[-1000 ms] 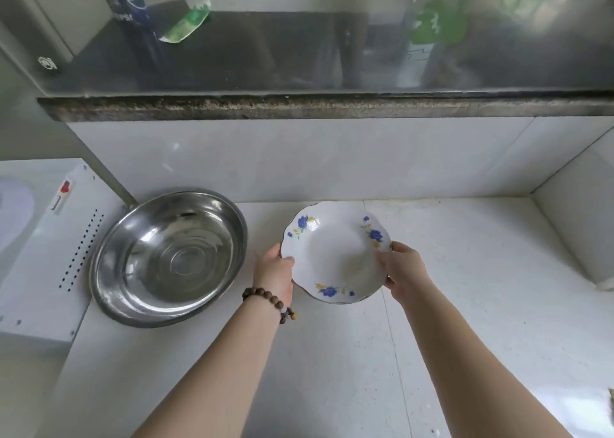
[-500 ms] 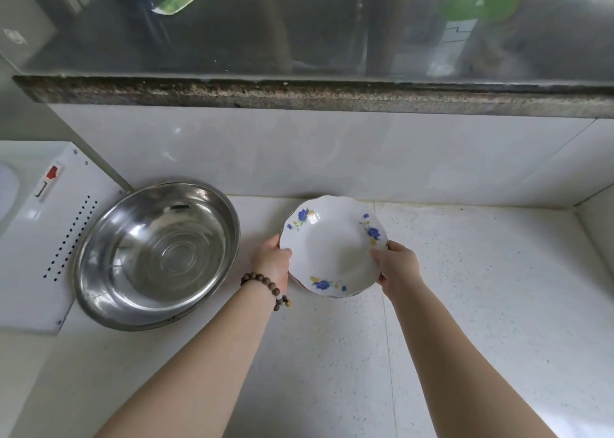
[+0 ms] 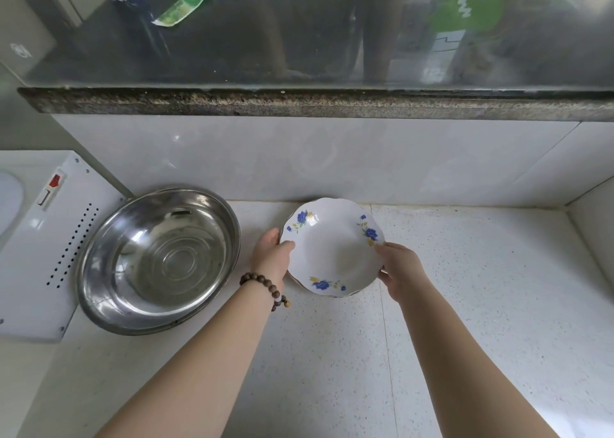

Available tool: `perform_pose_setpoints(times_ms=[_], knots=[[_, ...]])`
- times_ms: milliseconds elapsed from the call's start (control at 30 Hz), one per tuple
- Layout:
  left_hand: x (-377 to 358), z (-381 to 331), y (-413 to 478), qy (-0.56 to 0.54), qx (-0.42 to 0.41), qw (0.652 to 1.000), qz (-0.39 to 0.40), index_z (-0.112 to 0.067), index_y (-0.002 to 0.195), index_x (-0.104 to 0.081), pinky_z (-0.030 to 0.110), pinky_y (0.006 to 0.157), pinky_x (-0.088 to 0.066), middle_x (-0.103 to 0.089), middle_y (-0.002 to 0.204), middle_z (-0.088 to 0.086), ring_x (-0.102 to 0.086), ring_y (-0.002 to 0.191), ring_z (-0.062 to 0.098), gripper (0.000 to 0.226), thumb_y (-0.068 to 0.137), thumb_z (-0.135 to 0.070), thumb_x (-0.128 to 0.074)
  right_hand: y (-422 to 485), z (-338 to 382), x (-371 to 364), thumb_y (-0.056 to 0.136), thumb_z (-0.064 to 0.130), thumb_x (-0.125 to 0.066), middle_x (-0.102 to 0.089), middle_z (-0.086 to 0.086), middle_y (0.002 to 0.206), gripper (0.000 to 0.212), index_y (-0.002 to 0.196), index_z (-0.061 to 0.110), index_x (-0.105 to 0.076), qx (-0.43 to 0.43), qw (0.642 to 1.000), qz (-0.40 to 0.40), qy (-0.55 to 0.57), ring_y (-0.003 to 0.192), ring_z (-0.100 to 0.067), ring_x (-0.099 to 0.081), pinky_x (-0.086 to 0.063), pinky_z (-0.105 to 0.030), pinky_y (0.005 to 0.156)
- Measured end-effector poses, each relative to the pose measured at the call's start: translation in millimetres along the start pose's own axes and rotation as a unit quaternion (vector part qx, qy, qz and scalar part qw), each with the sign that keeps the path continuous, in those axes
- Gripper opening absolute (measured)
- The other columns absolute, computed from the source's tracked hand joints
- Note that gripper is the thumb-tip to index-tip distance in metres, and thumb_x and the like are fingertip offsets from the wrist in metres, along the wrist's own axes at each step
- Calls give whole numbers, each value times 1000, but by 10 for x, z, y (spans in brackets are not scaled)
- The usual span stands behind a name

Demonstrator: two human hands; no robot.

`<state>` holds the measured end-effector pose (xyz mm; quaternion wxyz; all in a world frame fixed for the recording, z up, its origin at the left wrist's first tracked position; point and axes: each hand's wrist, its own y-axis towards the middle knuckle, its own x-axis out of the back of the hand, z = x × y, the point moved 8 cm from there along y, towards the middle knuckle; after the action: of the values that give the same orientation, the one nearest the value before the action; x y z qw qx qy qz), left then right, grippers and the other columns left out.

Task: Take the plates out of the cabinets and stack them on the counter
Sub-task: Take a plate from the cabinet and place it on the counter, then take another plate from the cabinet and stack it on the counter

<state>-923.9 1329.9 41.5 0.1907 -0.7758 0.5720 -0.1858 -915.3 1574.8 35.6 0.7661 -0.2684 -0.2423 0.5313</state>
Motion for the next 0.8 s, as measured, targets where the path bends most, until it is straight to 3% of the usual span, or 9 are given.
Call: perform_pose_setpoints(times_ms=[67, 100, 133, 167, 233, 300, 433, 633, 800], knots=[[37, -115, -73, 3, -29, 1000, 2, -17, 111, -66, 40, 92, -46, -69, 113, -7, -59, 109, 27, 28, 86, -12, -56, -73, 63, 53, 89, 14, -51, -60, -20, 85, 32, 96, -16, -57, 30, 999, -12, -14, 85, -35, -55, -28, -67, 100], [56, -163, -104, 15, -41, 999, 2, 0, 123, -52, 49, 100, -40, -58, 131, 14, -49, 121, 40, 43, 85, -20, -57, -109, 94, 74, 90, 18, -48, -58, -19, 79, 30, 89, -11, -57, 49, 998, -19, -19, 80, -21, -39, -42, -54, 102], [80, -205, -135, 22, -51, 998, 5, 5, 123, -47, 52, 102, -38, -50, 132, 23, -43, 124, 44, 52, 84, -28, -56, -151, 133, 92, 92, 22, -46, -57, -19, 79, 32, 88, -8, -57, 69, 997, -28, -19, 99, -12, -23, -44, -43, 85], [113, -247, -164, 13, -64, 998, 7, -1, 115, -57, 48, 98, -42, -57, 125, 19, -49, 120, 41, 47, 83, -35, -55, -189, 183, 114, 93, 26, -45, -60, -18, 96, 35, 93, -6, -57, 95, 994, -41, -16, 110, -16, -25, -41, -50, 98], [185, -310, -230, -26, -76, 997, 11, -24, 99, -66, 30, 90, -46, -63, 106, -7, -56, 106, 17, 26, 83, -41, -54, -315, 300, 124, 94, 34, -45, -61, -3, 104, 35, 96, 3, -59, 142, 988, -56, -15, 107, -12, -47, -40, -45, 96], [274, -303, -230, -55, -83, 995, 10, -22, 115, -62, 29, 93, -43, -60, 116, -9, -56, 106, 6, 32, 90, -39, -53, -423, 381, 53, 93, 38, -45, -65, -2, 97, 28, 88, 19, -64, 173, 984, -42, -3, 99, -13, -59, -49, -33, 84], [492, -333, -307, -113, -86, 990, -12, -23, 100, -61, 25, 86, -45, -63, 112, -1, -59, 110, 13, 14, 97, -27, -48, -589, 437, -186, 93, 39, -46, -68, -2, 100, 26, 88, 22, -66, 202, 979, -9, 2, 100, -18, -63, -49, -36, 90], [1044, -383, -475, -160, -104, 979, -68, -10, 120, -57, 28, 87, -48, -64, 111, 3, -60, 107, 15, 28, 98, -24, -46, -776, 378, -834, 94, 34, -47, -71, -2, 89, 27, 94, 17, -67, 215, 974, 67, -29, 92, -16, -67, -55, -34, 81], [1766, -288, -687, -183, -121, 966, -137, -16, 110, -60, 30, 87, -50, -66, 110, 2, -62, 105, 14, 21, 96, -26, -48, -1023, 274, -1639, 93, 33, -48, -70, -2, 87, 25, 87, 18, -67, 225, 958, 165, -71, 86, -18, -65, -51, -33, 79]])
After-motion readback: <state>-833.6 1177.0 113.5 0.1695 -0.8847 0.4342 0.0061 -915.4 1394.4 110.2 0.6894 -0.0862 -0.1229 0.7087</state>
